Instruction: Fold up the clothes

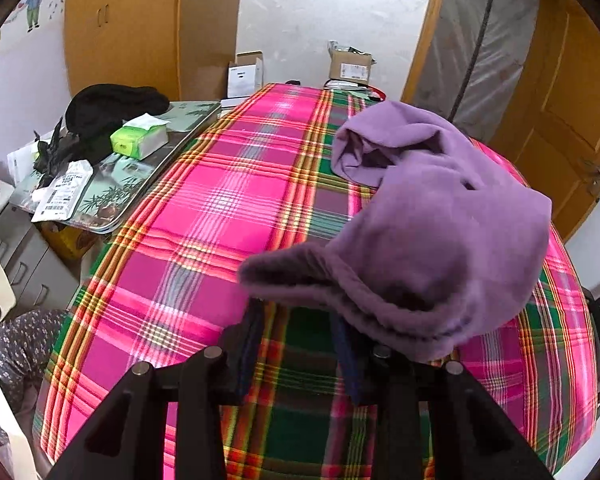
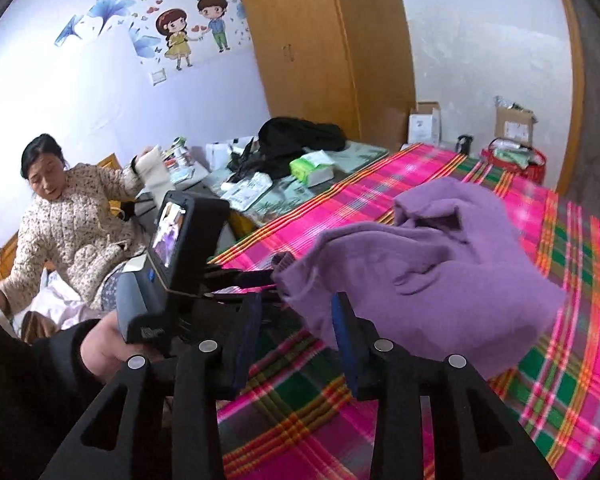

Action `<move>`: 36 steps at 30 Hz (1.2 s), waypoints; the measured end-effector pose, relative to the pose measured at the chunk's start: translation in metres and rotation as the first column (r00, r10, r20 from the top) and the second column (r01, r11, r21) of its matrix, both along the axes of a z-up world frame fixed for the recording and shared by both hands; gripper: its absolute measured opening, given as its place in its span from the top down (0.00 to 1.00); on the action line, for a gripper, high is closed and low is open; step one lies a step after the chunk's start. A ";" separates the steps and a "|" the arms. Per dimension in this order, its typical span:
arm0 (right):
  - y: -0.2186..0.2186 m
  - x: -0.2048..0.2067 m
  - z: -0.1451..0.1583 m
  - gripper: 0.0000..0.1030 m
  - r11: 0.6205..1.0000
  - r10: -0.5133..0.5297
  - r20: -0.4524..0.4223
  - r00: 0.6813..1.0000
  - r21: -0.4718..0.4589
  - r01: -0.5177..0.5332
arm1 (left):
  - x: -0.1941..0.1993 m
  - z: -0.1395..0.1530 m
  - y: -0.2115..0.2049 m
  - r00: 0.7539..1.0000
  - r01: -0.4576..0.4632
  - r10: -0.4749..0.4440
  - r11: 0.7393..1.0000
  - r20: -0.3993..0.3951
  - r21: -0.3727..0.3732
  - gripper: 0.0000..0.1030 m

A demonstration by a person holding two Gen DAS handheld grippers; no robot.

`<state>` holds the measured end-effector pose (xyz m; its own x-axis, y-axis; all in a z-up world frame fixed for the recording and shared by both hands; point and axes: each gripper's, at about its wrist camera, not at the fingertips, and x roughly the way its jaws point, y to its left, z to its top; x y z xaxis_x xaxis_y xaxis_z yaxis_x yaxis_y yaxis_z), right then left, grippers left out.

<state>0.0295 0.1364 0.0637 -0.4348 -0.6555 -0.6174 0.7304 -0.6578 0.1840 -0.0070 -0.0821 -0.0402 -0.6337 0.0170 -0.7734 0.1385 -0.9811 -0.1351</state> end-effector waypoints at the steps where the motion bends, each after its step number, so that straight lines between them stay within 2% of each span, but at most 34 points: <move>1: 0.006 -0.002 0.002 0.63 1.000 -0.022 -0.009 1.000 -0.010 0.022 | 0.000 0.001 -0.001 1.000 -0.005 0.005 1.000 -0.006 0.000 0.66; 4: 0.024 -0.013 0.008 0.63 0.994 -0.106 -0.033 0.994 -0.027 0.106 | 0.001 0.006 -0.005 0.999 -0.018 0.018 1.000 -0.028 0.000 0.66; 9: 0.041 -0.045 0.004 0.62 0.966 -0.254 -0.061 0.965 0.029 0.256 | 0.004 0.017 -0.016 0.996 -0.059 0.058 0.998 -0.069 -0.002 0.66; 14: 0.051 -0.081 0.001 0.62 0.946 -0.312 -0.065 0.948 0.071 0.317 | 0.004 0.022 -0.024 0.995 -0.073 0.073 0.997 -0.069 -0.001 0.66; 21: 0.033 -0.138 -0.016 0.57 0.951 -0.256 -0.065 0.965 0.165 0.263 | -0.003 0.029 -0.004 0.996 0.012 -0.011 1.000 -0.086 0.005 0.66; 25: 0.022 -0.180 -0.034 0.56 0.933 -0.257 -0.043 0.966 0.249 0.259 | -0.008 0.037 -0.008 0.994 0.008 -0.006 1.000 -0.108 0.014 0.66; 29: 0.000 -0.214 -0.051 0.56 0.914 -0.210 -0.053 0.976 0.345 0.215 | -0.015 0.038 -0.009 0.996 0.034 -0.032 0.999 -0.086 0.021 0.66; 36: -0.043 -0.226 -0.070 0.53 0.888 -0.074 -0.086 0.994 0.447 0.105 | -0.029 0.025 0.001 0.995 0.094 -0.092 0.994 -0.033 0.054 0.66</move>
